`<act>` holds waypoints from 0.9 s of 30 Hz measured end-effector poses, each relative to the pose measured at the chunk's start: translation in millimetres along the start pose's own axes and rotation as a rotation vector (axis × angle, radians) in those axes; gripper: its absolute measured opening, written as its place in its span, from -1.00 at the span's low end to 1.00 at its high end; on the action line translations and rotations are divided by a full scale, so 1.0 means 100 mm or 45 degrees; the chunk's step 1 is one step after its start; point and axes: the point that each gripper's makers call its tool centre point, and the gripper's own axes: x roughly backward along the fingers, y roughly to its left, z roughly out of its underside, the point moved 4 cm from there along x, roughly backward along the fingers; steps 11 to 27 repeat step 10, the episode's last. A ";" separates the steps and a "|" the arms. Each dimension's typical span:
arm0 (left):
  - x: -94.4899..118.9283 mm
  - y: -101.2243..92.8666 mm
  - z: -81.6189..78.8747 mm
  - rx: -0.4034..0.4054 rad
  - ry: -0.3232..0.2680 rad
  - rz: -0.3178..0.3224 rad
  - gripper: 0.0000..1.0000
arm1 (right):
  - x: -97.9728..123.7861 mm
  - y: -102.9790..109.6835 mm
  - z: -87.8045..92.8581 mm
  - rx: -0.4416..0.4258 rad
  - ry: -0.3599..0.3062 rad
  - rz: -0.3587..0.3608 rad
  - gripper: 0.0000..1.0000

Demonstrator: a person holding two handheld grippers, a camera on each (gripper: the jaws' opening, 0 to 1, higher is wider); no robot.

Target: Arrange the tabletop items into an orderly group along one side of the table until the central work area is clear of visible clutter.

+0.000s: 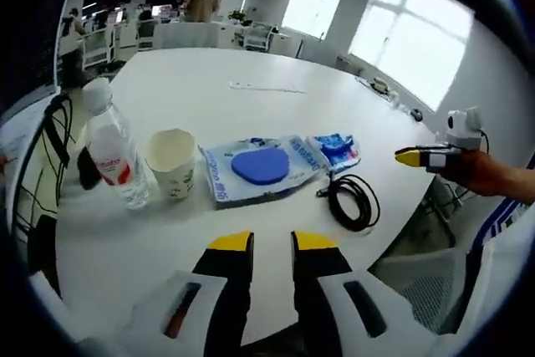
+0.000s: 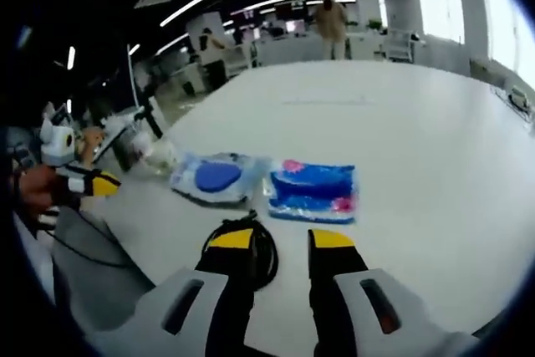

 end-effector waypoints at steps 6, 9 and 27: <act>0.13 0.08 0.03 -0.028 -0.022 -0.038 -0.59 | 0.02 0.18 0.12 0.029 0.035 -0.039 -0.46; 0.18 0.12 0.06 -0.030 -0.032 -0.061 -0.54 | 0.01 0.28 0.20 0.032 0.062 -0.067 -0.43; 0.21 0.14 0.08 -0.028 -0.035 -0.070 -0.52 | 0.00 0.31 0.24 0.038 0.079 -0.075 -0.41</act>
